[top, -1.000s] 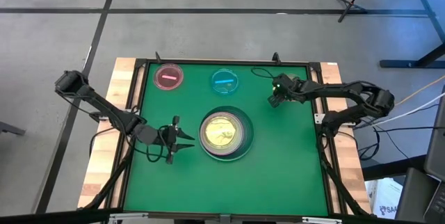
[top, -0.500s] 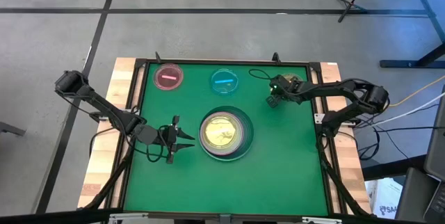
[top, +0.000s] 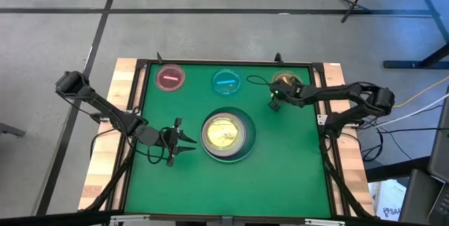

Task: Stack plastic plates
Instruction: Stack the orange plate on top of the light green plate

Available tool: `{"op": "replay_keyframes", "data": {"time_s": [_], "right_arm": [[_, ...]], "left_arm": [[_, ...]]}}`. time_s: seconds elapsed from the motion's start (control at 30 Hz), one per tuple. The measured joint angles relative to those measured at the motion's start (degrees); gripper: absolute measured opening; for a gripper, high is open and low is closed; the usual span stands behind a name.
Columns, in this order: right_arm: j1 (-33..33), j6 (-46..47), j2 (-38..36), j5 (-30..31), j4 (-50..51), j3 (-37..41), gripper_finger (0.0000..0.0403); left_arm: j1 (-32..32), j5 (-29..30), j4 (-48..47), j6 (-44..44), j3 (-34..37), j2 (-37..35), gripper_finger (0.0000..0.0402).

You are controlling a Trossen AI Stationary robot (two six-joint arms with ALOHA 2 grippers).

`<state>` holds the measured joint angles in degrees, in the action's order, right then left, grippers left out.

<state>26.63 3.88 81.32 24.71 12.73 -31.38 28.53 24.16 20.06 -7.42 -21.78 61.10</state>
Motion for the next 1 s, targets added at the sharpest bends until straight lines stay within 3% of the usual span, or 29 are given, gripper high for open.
{"op": "replay_keyframes", "data": {"time_s": [0.37, 0.73, 1.0], "right_arm": [[-14.38, 0.08, -4.35, 0.18, 0.63, -4.17, 0.0001], [-28.07, -3.63, -4.59, 0.68, -0.17, -14.37, 0.0001], [-35.15, -10.74, -4.21, -3.16, -11.87, -15.93, 0.0001]], "left_arm": [[0.00, 0.59, 0.12, 0.05, -0.02, 0.00, 0.0099], [0.00, 0.72, 0.19, 0.50, -0.02, 0.00, 0.0099], [-0.02, 0.85, 0.16, 0.50, -0.02, 0.00, 0.0099]]}}
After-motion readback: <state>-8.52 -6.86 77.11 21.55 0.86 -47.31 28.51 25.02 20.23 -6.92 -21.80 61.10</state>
